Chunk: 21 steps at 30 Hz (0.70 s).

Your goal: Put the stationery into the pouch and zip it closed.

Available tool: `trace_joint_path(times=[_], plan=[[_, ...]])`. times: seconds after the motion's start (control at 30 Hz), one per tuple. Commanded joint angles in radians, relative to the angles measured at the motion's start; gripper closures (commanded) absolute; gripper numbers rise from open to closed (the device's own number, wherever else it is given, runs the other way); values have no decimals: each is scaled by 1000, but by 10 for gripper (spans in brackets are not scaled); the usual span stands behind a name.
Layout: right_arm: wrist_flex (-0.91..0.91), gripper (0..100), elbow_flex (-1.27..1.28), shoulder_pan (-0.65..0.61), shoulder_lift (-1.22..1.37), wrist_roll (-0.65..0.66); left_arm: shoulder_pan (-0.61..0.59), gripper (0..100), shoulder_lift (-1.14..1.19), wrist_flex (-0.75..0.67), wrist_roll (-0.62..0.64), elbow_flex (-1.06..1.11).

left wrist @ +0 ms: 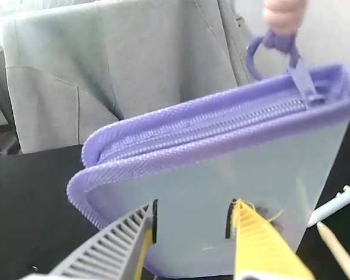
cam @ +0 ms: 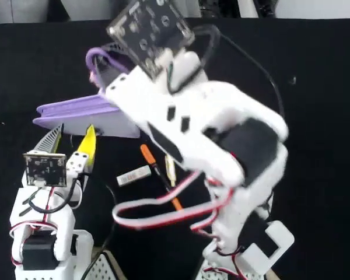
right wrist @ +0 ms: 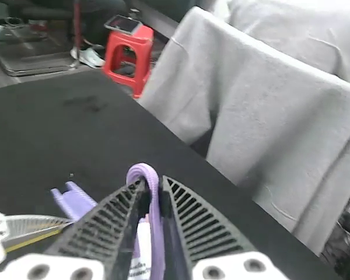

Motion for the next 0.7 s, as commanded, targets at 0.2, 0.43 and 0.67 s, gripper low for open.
trace_joint_path(times=[0.2, 0.43, 0.67], plan=[[209, 988, -374, -170, -47, -6, -5, 784, 2, -14, 44, -116], [207, 988, -384, -175, -61, -112, -7, 784, 2, -14, 44, -114], [201, 988, -374, -172, -48, -104, -1, 784, 2, 29, 44, -136]])
